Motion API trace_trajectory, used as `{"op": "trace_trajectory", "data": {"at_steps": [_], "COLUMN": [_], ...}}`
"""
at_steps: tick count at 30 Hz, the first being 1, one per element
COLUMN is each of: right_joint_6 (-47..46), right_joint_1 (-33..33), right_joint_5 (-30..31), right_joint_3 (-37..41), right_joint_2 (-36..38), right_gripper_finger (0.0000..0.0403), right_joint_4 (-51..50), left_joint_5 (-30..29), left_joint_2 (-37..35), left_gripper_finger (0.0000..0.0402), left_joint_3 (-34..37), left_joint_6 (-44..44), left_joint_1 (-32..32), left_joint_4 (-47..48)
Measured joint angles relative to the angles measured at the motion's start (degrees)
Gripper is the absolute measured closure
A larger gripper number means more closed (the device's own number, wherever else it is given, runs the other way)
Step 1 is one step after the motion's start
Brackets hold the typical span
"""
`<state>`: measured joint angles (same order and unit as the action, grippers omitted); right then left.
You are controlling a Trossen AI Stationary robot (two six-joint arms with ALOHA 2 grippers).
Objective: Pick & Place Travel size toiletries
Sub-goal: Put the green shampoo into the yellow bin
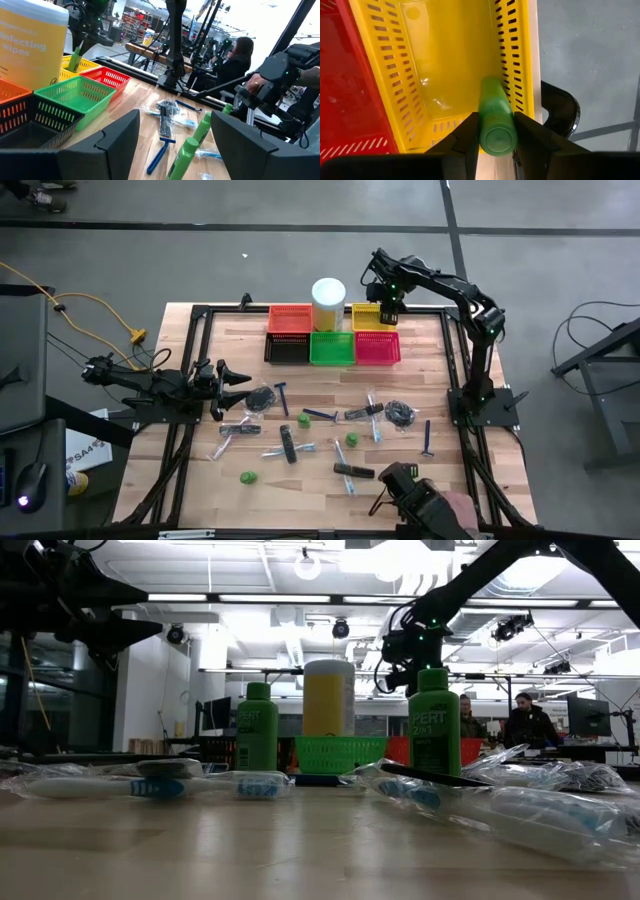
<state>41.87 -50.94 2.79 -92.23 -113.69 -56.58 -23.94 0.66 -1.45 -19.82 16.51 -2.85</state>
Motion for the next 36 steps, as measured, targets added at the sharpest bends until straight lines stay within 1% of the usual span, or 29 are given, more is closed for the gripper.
{"op": "trace_trajectory", "data": {"at_steps": [6, 11, 22, 28, 33, 36], "right_joint_6": [0.0, 0.01, 0.35, 0.09, -0.26, -1.94], "right_joint_1": [-0.11, -0.11, 0.3, 0.31, 0.36, 0.82], "right_joint_5": [0.44, 3.1, 3.11, 3.31, 4.97, 4.86], "right_joint_3": [0.17, 0.17, 0.15, 0.07, 0.07, 0.04], "right_joint_2": [-0.22, -0.22, 0.28, 2.28, 4.29, 6.37], "right_gripper_finger": [0.0259, 0.023, 0.0216, 0.0188, 0.0161, 0.0153], "right_joint_4": [0.23, 0.52, 0.33, 0.24, -0.82, -0.6], "left_joint_5": [-0.02, -0.02, -0.23, -0.22, -0.2, -0.2], "left_joint_2": [0.01, 0.01, -0.01, 0.01, 0.01, 0.01], "left_gripper_finger": [0.0156, 0.0156, 0.0156, 0.0156, 0.0156, 0.0156], "left_joint_3": [0.0, 0.0, 0.0, 0.0, 0.0, 0.0], "left_joint_6": [0.01, 0.0, -0.01, -0.01, -0.01, -0.01], "left_joint_1": [0.0, 0.0, 0.0, 0.0, 0.0, 0.0], "left_joint_4": [0.0, 0.0, -0.01, 0.0, -0.02, -0.01]}}
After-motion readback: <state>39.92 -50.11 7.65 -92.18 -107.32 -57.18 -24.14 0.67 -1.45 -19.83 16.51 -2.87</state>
